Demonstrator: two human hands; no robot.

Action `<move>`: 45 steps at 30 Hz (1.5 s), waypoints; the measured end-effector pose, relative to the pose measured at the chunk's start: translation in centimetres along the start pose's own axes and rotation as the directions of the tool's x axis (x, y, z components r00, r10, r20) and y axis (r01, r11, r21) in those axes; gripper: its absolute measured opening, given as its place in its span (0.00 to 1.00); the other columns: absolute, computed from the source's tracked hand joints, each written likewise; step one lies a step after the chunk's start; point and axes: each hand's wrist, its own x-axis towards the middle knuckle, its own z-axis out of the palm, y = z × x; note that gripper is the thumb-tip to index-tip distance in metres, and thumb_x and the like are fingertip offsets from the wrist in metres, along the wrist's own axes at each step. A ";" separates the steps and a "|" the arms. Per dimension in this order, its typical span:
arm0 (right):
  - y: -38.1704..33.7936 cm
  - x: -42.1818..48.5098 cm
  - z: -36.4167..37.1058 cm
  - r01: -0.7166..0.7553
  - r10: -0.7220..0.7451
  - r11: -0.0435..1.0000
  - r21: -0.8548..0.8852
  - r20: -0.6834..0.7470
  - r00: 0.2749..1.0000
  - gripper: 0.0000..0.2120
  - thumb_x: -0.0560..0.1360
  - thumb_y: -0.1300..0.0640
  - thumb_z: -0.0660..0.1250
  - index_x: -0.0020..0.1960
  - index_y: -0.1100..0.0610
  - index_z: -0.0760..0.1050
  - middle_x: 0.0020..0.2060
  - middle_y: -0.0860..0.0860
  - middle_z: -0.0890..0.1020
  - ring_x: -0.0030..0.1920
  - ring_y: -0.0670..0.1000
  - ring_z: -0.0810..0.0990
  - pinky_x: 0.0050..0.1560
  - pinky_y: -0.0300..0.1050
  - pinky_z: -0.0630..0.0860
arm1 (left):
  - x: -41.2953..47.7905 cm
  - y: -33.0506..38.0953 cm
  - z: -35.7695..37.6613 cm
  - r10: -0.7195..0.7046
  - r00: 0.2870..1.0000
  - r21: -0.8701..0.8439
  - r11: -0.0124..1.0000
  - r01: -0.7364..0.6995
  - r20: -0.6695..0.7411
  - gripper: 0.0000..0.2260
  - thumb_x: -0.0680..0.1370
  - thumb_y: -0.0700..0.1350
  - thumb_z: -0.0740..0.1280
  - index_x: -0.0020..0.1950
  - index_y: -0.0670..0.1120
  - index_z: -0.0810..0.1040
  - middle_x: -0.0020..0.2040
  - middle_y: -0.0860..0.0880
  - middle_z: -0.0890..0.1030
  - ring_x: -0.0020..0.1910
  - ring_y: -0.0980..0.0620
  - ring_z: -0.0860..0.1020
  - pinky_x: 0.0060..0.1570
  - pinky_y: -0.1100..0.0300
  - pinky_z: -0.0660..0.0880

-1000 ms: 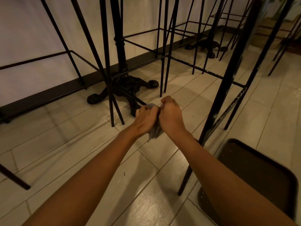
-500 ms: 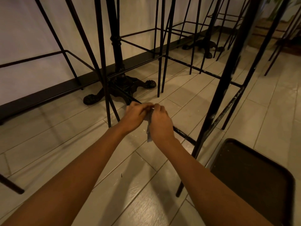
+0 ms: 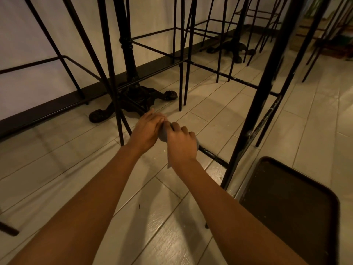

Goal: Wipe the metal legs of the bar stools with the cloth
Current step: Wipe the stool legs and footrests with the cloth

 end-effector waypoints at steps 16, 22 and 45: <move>1.7 -1.9 1.5 -0.100 0.107 0.994 0.049 -0.179 0.978 0.34 0.45 0.64 0.80 0.51 0.61 0.78 0.40 0.56 0.83 0.37 0.58 0.81 0.38 0.46 0.77 | -0.8 1.6 0.6 0.096 0.995 0.136 0.986 -0.100 0.034 0.27 0.76 0.55 0.44 0.55 0.37 0.74 0.55 0.39 0.74 0.59 0.41 0.70 0.69 0.51 0.58; 2.6 -3.2 0.7 -0.067 0.069 0.996 0.062 -0.042 0.997 0.37 0.63 0.63 0.75 0.69 0.60 0.64 0.62 0.57 0.74 0.58 0.59 0.73 0.60 0.52 0.67 | -1.6 3.3 1.0 0.089 0.996 0.246 0.965 -0.090 0.015 0.23 0.78 0.49 0.47 0.58 0.38 0.76 0.55 0.38 0.77 0.57 0.39 0.72 0.60 0.49 0.67; 2.9 -3.6 -1.2 -0.048 0.044 0.996 0.078 0.052 0.998 0.32 0.63 0.62 0.75 0.65 0.57 0.69 0.61 0.53 0.74 0.58 0.58 0.72 0.58 0.52 0.70 | -1.7 3.0 2.0 0.123 0.992 0.088 0.989 -0.121 -0.011 0.12 0.81 0.42 0.55 0.55 0.38 0.76 0.55 0.40 0.75 0.60 0.41 0.70 0.64 0.51 0.64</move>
